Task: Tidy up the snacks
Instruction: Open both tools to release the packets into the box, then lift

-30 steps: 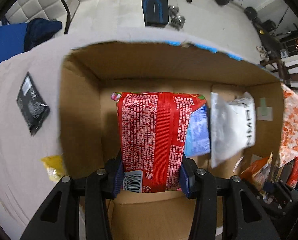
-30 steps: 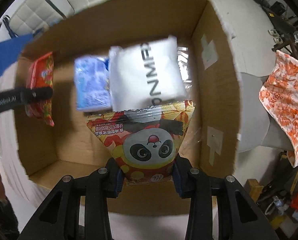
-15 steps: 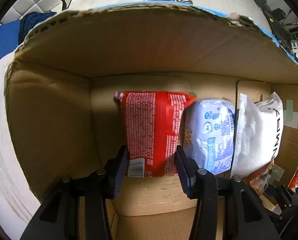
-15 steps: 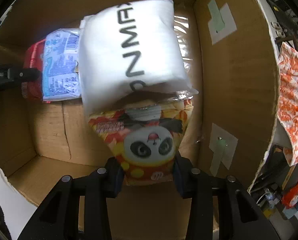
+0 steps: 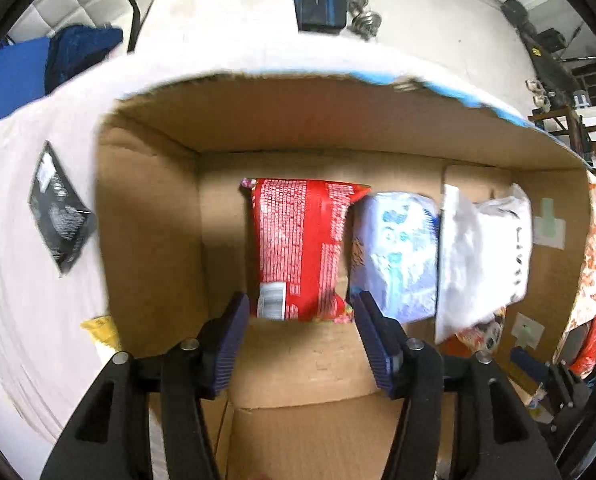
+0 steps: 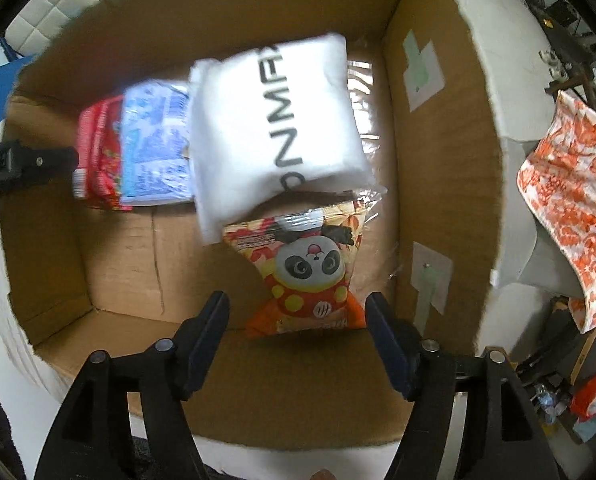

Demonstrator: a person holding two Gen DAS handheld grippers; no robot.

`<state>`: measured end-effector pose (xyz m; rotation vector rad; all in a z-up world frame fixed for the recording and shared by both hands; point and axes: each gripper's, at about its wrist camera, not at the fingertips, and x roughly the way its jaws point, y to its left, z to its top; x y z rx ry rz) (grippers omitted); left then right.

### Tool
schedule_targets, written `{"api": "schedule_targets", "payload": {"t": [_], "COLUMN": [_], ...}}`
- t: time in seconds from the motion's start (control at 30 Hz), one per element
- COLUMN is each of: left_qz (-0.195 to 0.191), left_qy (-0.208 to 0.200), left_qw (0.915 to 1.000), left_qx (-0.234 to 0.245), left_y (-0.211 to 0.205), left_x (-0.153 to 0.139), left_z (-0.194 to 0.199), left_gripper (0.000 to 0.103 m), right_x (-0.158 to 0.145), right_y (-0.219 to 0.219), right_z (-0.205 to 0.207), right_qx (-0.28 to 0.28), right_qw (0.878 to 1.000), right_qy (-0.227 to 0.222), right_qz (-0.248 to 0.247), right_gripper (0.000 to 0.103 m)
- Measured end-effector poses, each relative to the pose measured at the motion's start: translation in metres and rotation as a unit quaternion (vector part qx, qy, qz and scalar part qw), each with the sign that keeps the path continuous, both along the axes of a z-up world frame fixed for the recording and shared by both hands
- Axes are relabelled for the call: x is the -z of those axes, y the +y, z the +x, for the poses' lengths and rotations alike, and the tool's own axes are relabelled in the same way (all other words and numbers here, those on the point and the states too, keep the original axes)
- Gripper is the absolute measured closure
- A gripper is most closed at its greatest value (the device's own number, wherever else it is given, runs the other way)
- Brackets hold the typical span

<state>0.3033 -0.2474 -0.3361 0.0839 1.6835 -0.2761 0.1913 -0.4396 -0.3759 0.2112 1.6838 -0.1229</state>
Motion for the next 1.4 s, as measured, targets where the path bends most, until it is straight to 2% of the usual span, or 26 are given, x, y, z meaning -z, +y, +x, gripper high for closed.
{"api": "schedule_targets", "payload": {"t": [0.13, 0.2, 0.23, 0.27, 0.33, 0.4, 0.47, 0.6, 1.03, 1.23, 1.4], "left_qz": [-0.02, -0.028, -0.034, -0.041, -0.043, -0.037, -0.031, -0.025, -0.046, -0.036, -0.014], "left_qy": [-0.033, -0.051, -0.056, -0.059, -0.075, -0.095, -0.111, -0.138, -0.201, -0.227, -0.234], "left_qw": [0.9992, 0.9982, 0.9978, 0.9974, 0.9962, 0.9947, 0.9933, 0.9901, 0.9786, 0.9732, 0.9718], "left_qx": [0.009, 0.01, 0.009, 0.007, 0.004, 0.006, 0.008, 0.011, -0.006, -0.009, -0.024], "left_y": [0.006, 0.012, 0.014, 0.016, 0.021, 0.025, 0.023, 0.026, 0.033, 0.048, 0.099], "left_x": [-0.033, -0.048, -0.054, -0.058, -0.069, -0.081, -0.087, -0.101, -0.151, -0.171, -0.179], "left_z": [-0.028, -0.045, -0.049, -0.05, -0.063, -0.075, -0.077, -0.09, -0.137, -0.143, -0.14], "left_gripper": [0.039, 0.03, 0.026, 0.021, 0.015, 0.004, 0.001, 0.001, 0.001, 0.001, 0.001], "right_x": [-0.028, -0.039, -0.047, -0.052, -0.064, -0.073, -0.083, -0.104, -0.175, -0.188, -0.19], "right_y": [0.005, 0.011, 0.013, 0.014, 0.013, 0.013, 0.012, 0.009, 0.012, 0.024, 0.067], "right_z": [-0.01, -0.013, -0.016, -0.017, -0.024, -0.027, -0.034, -0.047, -0.091, -0.099, -0.088], "right_qx": [0.001, 0.001, 0.0, 0.0, -0.004, -0.008, -0.007, 0.0, 0.01, 0.022, 0.01], "right_qw": [0.999, 0.999, 0.998, 0.998, 0.997, 0.996, 0.994, 0.991, 0.979, 0.977, 0.976], "right_qy": [-0.033, -0.047, -0.058, -0.065, -0.077, -0.09, -0.104, -0.131, -0.202, -0.211, -0.212], "right_qz": [0.0, -0.004, -0.003, 0.0, -0.005, -0.016, -0.022, -0.026, -0.035, -0.007, 0.037], "right_gripper": [0.03, 0.021, 0.01, 0.006, 0.006, 0.005, 0.0, 0.0, 0.0, 0.0, 0.0]}}
